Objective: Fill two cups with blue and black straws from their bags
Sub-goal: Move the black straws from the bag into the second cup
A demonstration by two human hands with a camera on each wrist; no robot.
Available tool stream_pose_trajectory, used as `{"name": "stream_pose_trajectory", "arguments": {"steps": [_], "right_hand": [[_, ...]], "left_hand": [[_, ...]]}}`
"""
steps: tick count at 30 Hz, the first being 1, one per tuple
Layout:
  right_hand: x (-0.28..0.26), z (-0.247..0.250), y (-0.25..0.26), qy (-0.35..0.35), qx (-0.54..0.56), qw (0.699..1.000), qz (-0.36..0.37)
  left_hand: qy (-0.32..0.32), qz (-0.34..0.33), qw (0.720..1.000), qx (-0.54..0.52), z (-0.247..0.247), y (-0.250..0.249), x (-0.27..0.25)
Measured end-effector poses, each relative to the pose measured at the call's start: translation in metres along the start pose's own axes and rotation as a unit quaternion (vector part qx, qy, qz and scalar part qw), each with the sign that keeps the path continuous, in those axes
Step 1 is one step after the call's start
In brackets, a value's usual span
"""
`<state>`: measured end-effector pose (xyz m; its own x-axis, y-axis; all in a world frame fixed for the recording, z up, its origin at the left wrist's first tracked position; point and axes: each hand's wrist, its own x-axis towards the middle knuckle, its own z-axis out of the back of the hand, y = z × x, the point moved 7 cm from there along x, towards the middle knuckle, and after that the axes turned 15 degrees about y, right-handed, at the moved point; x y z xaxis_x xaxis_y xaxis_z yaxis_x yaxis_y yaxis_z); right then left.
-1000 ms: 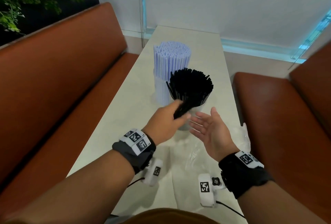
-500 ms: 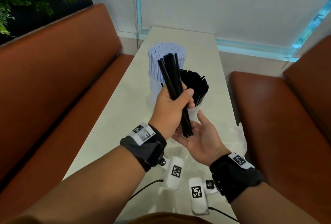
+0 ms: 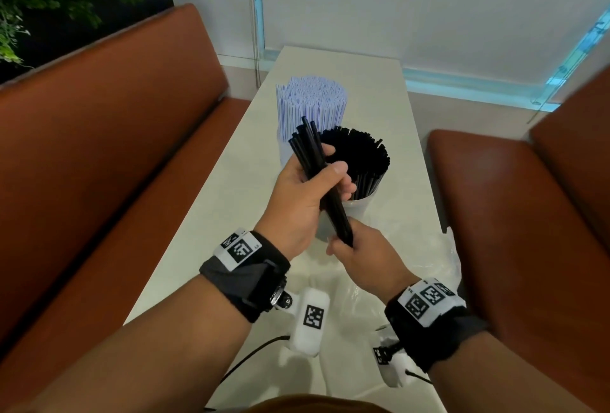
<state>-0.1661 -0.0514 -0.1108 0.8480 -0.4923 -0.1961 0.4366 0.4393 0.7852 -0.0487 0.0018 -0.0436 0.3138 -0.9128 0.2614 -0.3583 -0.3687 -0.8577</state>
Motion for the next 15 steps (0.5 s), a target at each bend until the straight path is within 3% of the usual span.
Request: {"name": "stream_pose_trajectory", "arguments": {"steps": [5,11,15], "right_hand": [[0.006,0.011,0.002,-0.025,-0.127,0.992,0.005],[0.012,0.044,-0.011,-0.112,-0.249,0.960,-0.062],[0.027,0.045,-0.014,-0.101,-0.266,0.955,-0.080]], "left_hand": [[0.011,-0.032,0.989,0.143,-0.006,-0.028,0.014],[-0.042,-0.103,0.983,0.149,0.008,-0.063,0.048],[-0.061,-0.117,0.982,0.137,0.001,-0.063,0.061]]}}
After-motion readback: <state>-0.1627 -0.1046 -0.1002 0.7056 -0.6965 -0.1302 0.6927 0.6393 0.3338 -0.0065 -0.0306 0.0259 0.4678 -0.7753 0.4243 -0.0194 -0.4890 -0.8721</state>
